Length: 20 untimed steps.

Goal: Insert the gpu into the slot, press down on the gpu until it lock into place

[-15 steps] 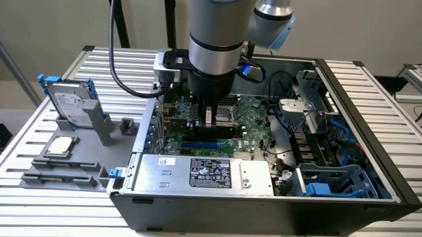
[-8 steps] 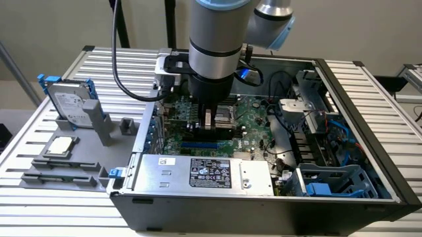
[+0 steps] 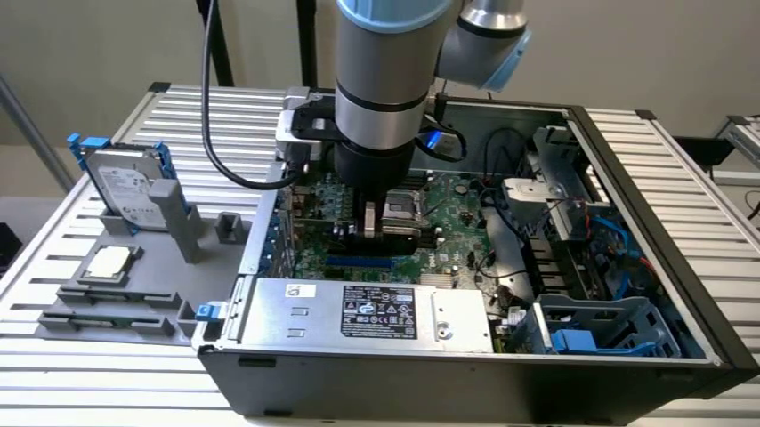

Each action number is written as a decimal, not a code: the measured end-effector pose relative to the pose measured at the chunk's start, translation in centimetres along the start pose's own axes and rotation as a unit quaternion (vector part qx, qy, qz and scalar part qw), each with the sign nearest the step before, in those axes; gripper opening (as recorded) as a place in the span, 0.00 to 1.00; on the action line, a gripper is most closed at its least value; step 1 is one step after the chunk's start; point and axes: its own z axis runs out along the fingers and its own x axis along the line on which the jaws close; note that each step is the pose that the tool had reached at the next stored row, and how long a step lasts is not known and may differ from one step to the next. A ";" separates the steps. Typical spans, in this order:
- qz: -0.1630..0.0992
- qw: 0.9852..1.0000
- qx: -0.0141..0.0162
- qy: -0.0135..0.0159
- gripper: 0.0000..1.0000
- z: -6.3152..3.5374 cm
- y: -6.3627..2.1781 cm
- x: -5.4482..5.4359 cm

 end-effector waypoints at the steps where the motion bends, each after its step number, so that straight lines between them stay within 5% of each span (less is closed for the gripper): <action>1: 0.000 1.000 0.000 0.000 0.27 0.00 0.00 0.0; 10: 0.000 1.000 -0.002 0.000 0.27 0.55 -0.01 0.1; 20: -0.002 1.000 -0.004 0.010 0.27 0.67 -0.26 0.1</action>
